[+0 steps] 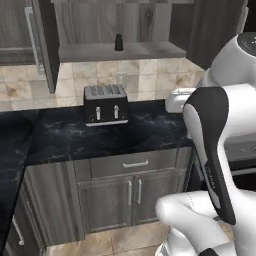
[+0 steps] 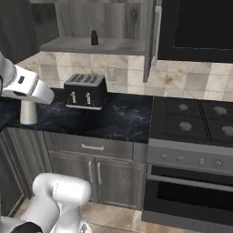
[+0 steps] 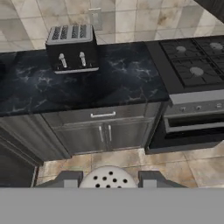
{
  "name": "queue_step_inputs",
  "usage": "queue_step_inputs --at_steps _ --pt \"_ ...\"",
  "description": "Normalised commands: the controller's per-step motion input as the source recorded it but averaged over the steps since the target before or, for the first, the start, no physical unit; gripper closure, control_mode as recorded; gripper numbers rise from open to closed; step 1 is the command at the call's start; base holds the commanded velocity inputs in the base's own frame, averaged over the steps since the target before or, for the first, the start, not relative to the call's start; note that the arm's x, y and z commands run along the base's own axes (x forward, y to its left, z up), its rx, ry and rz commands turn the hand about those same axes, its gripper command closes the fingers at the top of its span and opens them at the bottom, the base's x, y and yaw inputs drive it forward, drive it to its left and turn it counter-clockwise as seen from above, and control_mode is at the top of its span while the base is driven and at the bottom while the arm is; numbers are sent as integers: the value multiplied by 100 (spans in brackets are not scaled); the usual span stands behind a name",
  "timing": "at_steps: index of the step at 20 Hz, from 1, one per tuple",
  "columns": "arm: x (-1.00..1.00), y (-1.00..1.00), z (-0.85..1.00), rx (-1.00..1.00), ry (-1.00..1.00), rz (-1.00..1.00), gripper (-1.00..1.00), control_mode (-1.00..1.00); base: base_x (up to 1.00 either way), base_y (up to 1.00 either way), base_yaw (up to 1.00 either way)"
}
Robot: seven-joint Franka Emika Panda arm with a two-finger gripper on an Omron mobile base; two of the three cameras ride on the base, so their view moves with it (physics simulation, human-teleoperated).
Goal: Move the shaker and shaker from the cabinet to the dining counter.
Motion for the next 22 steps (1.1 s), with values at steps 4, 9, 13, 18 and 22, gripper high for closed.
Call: queue_step_inputs --at_steps 4,9,13,18,22 --pt "0 0 0 0 0 0 100 100 -68 -18 -36" --pt "0 0 0 0 0 0 100 100 -2 -4 -95" --pt "0 0 0 0 0 0 100 100 0 -1 -100" --pt "0 0 0 0 0 0 100 100 0 -12 -97" --pt "0 0 0 0 0 0 100 100 0 -21 -90"
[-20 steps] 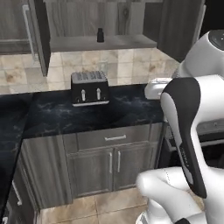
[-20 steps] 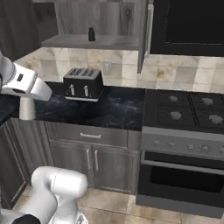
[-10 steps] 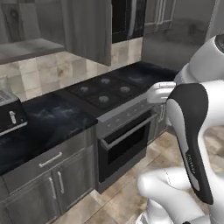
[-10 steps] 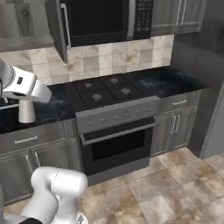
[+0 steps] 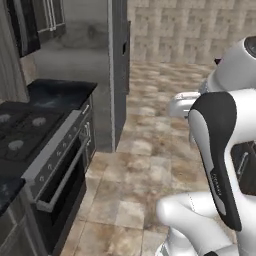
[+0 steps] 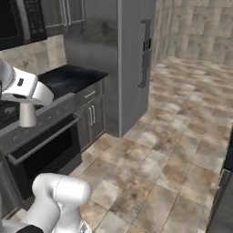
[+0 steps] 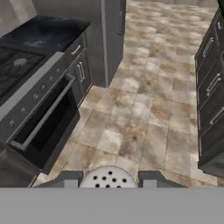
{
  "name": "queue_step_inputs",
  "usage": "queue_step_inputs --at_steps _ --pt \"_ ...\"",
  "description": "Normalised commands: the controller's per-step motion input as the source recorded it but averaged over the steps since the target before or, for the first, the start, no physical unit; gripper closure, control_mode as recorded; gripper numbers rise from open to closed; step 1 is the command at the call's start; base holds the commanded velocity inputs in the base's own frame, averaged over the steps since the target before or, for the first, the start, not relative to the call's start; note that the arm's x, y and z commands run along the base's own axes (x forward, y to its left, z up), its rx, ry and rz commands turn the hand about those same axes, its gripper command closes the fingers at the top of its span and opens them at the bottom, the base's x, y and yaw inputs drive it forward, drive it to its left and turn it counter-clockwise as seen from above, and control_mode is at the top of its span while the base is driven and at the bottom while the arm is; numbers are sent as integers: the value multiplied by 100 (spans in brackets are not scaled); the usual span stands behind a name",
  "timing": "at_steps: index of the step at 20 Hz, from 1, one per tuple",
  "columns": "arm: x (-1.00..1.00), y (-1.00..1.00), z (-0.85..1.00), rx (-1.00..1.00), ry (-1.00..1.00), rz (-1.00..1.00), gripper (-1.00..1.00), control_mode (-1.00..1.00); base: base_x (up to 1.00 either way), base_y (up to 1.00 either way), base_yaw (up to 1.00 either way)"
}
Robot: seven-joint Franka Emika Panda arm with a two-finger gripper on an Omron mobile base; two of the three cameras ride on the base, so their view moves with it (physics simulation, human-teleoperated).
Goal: Move the shaker and shaker from the cabinet to the dining counter.
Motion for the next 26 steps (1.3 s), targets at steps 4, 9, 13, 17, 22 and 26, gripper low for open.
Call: queue_step_inputs --at_steps 4,9,13,17,22,26 --pt "0 0 0 0 0 0 100 100 0 -29 -88" --pt "0 0 0 0 0 0 100 100 0 -29 -83" --pt "0 0 0 0 0 0 100 100 16 -23 -71" --pt "0 0 0 0 0 0 100 100 47 -3 -51" --pt "0 0 0 0 0 0 100 100 94 87 -39" --pt "0 0 0 0 0 0 100 100 100 100 -31"
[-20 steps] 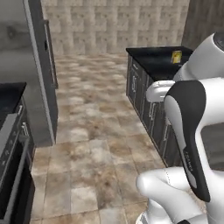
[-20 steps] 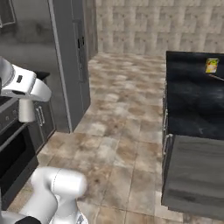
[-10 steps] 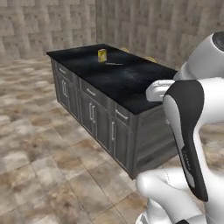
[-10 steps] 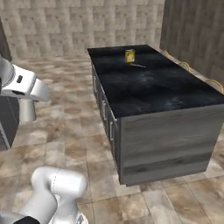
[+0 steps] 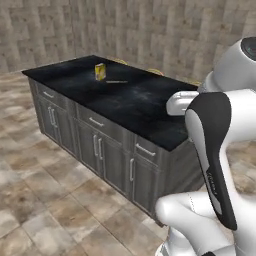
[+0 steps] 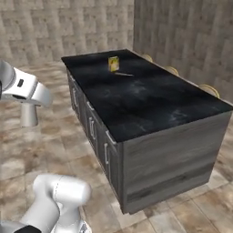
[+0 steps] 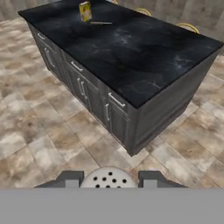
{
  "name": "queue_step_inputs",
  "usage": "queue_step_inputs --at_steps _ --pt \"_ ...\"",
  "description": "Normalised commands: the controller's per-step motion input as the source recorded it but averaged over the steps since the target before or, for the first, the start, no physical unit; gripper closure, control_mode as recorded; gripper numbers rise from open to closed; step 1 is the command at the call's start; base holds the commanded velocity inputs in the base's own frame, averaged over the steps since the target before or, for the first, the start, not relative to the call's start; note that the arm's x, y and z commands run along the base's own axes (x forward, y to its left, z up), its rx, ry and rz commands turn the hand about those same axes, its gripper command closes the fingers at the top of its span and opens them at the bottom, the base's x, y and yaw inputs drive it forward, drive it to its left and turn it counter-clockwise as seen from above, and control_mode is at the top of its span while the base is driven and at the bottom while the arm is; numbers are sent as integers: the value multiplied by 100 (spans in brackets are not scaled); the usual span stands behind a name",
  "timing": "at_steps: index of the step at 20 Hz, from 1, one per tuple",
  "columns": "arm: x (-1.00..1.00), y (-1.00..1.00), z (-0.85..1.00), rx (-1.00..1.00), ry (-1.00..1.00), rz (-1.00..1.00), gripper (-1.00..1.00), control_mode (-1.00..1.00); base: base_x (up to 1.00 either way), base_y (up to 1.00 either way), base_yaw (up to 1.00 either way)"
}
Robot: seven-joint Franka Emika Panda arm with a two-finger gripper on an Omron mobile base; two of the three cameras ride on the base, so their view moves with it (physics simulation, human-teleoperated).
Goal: Move the shaker and shaker from the cabinet to the dining counter.
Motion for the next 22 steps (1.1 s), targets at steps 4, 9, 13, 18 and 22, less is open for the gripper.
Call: queue_step_inputs --at_steps 4,9,13,18,22 --pt "0 0 0 0 0 0 100 100 100 100 -29" --pt "0 0 0 0 0 0 100 100 100 100 -30" --pt "0 0 0 0 0 0 100 100 100 97 -28" --pt "0 0 0 0 0 0 100 100 100 84 -27" --pt "0 0 0 0 0 0 100 100 100 63 -26"
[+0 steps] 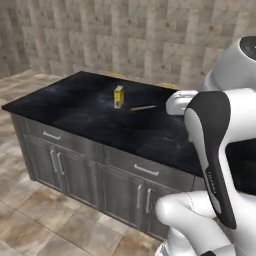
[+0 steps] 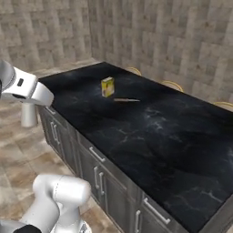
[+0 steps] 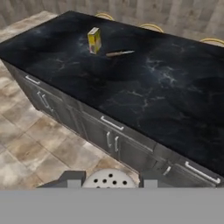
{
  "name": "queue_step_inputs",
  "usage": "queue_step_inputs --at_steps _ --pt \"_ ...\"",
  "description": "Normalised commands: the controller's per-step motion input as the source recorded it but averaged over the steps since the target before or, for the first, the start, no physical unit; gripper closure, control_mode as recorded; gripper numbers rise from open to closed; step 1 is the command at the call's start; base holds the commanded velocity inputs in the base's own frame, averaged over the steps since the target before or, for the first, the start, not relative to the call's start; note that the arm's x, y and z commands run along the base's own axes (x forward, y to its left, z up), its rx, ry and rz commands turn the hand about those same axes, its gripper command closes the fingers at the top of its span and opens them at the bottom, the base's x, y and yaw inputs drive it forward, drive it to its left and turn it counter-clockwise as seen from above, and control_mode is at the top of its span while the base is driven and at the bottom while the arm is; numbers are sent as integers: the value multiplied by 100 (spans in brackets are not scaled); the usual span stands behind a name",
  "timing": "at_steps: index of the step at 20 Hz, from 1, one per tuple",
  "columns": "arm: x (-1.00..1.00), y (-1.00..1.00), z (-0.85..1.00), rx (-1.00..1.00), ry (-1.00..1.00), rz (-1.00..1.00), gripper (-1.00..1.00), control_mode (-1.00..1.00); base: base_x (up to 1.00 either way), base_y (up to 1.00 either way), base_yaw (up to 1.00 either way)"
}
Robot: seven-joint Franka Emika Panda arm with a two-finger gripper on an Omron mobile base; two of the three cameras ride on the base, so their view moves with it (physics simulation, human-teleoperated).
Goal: Move the shaker and shaker from the cabinet to the dining counter.
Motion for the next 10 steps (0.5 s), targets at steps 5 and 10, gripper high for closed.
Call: queue_step_inputs --at_steps 5,10 --pt "0 0 0 0 0 0 100 100 100 35 -21" --pt "0 0 0 0 0 0 100 100 100 4 -20"
